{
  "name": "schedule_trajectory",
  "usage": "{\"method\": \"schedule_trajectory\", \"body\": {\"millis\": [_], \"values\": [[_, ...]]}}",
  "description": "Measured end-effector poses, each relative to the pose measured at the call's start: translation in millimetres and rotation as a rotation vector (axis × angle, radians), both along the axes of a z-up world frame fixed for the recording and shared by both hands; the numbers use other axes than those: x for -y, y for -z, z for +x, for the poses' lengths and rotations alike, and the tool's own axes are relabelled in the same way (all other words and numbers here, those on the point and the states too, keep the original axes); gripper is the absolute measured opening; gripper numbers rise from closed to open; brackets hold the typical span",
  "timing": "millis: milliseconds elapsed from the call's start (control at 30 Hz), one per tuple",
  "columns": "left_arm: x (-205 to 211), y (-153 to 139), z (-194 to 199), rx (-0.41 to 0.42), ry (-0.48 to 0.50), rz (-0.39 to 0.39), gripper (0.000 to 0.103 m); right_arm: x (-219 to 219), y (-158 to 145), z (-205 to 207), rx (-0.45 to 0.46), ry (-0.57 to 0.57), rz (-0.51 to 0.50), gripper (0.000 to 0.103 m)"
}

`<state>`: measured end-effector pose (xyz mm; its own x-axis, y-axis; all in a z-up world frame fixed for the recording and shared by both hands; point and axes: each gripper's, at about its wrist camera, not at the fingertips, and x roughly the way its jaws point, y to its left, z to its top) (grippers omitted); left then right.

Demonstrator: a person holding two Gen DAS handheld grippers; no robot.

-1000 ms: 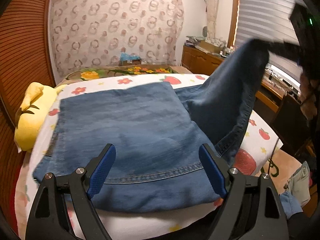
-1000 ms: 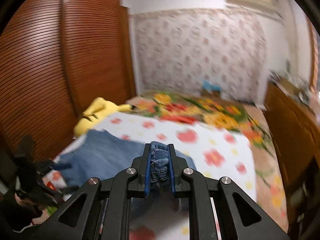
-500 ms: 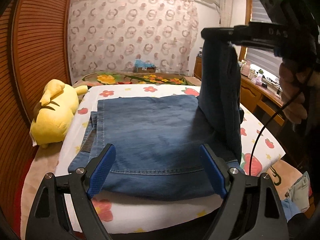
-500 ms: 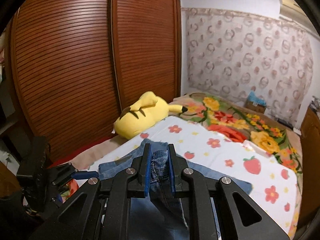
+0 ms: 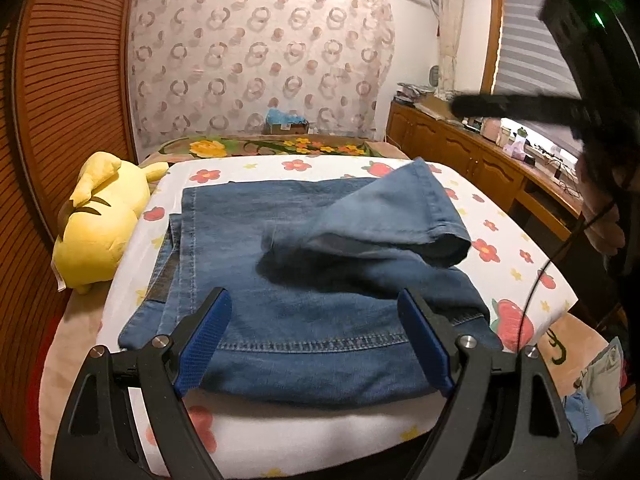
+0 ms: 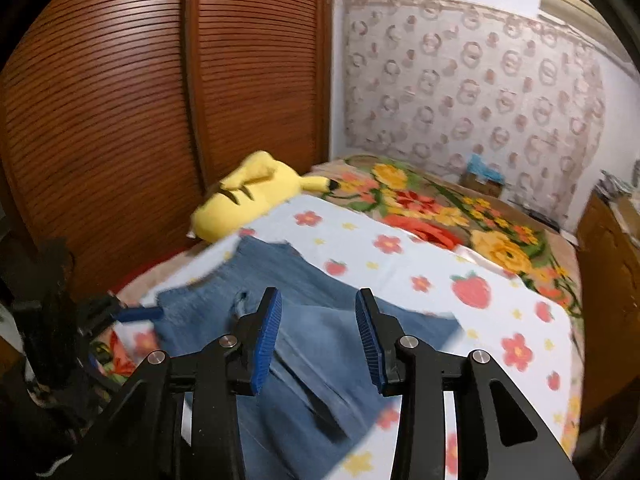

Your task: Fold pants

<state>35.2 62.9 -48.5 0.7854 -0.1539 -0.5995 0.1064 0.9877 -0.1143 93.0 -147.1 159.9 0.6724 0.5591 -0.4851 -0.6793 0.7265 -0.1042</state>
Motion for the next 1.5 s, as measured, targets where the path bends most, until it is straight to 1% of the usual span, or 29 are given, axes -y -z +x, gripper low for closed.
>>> {"method": "schedule_trajectory", "body": {"millis": [133, 267, 400, 433, 500, 600, 833, 867, 900, 967, 1033, 1200, 1300, 1367, 1400, 1433, 1467, 1500], "values": [[-3.2, 4.3, 11.3, -0.009, -0.003, 0.016, 0.085, 6.6, 20.5, 2.6, -0.043, 0.065, -0.027, 0.043], [-11.6, 9.4, 24.5, -0.021, -0.005, 0.02, 0.085, -1.0, 38.9, 14.8, -0.111, 0.094, -0.021, 0.044], [-19.8, 14.8, 38.3, -0.037, 0.008, 0.02, 0.076, -7.0, 50.1, 22.9, -0.176, 0.097, -0.006, 0.045], [-21.8, 16.9, 42.8, -0.044, 0.013, 0.019, 0.07, -9.1, 53.1, 23.9, -0.187, 0.099, -0.006, 0.045], [-24.7, 21.7, 53.2, -0.067, 0.016, 0.028, 0.063, -14.8, 60.2, 26.6, -0.216, 0.094, -0.004, 0.045], [-25.4, 28.4, 67.9, -0.093, 0.036, 0.041, 0.058, -21.6, 63.4, 32.9, -0.253, 0.092, 0.011, 0.045], [-17.1, 33.4, 91.9, -0.126, 0.083, 0.052, 0.057, -31.2, 62.1, 47.9, -0.313, 0.061, 0.047, 0.045], [-16.2, 33.3, 94.6, -0.13, 0.09, 0.049, 0.057, -30.1, 61.0, 47.2, -0.315, 0.057, 0.054, 0.043], [-15.3, 32.6, 96.9, -0.132, 0.097, 0.047, 0.057, -30.3, 58.5, 47.7, -0.314, 0.046, 0.063, 0.027], [-12.5, 30.7, 99.1, -0.132, 0.115, 0.048, 0.057, -30.1, 51.9, 48.1, -0.303, 0.025, 0.069, 0.007], [-10.0, 29.6, 101.4, -0.134, 0.128, 0.056, 0.057, -25.4, 42.8, 48.5, -0.276, 0.03, 0.084, 0.005], [-7.1, 31.0, 102.7, -0.136, 0.141, 0.049, 0.057, -13.5, 2.7, 35.6, -0.155, 0.055, 0.133, 0.003], [-5.0, 30.3, 102.0, -0.126, 0.155, 0.033, 0.057, -12.3, -12.5, 24.9, -0.103, 0.064, 0.136, 0.003], [-2.8, 26.9, 101.5, -0.108, 0.159, 0.026, 0.057, -19.3, -18.0, 21.0, -0.088, 0.062, 0.122, 0.003], [-1.9, 25.6, 101.6, -0.103, 0.164, 0.022, 0.052, -22.2, -18.0, 16.4, -0.08, 0.062, 0.115, 0.003], [-1.1, 24.0, 101.5, -0.094, 0.167, 0.019, 0.042, -19.6, -13.5, 11.2, -0.071, 0.064, 0.111, 0.003], [-0.7, 21.6, 101.1, -0.084, 0.167, 0.013, 0.038, -21.3, -16.1, 10.0, -0.067, 0.064, 0.111, 0.003], [-0.9, 20.4, 100.5, -0.081, 0.169, 0.011, 0.028, -15.3, -14.3, 10.3, -0.065, 0.063, 0.114, 0.003]]}}
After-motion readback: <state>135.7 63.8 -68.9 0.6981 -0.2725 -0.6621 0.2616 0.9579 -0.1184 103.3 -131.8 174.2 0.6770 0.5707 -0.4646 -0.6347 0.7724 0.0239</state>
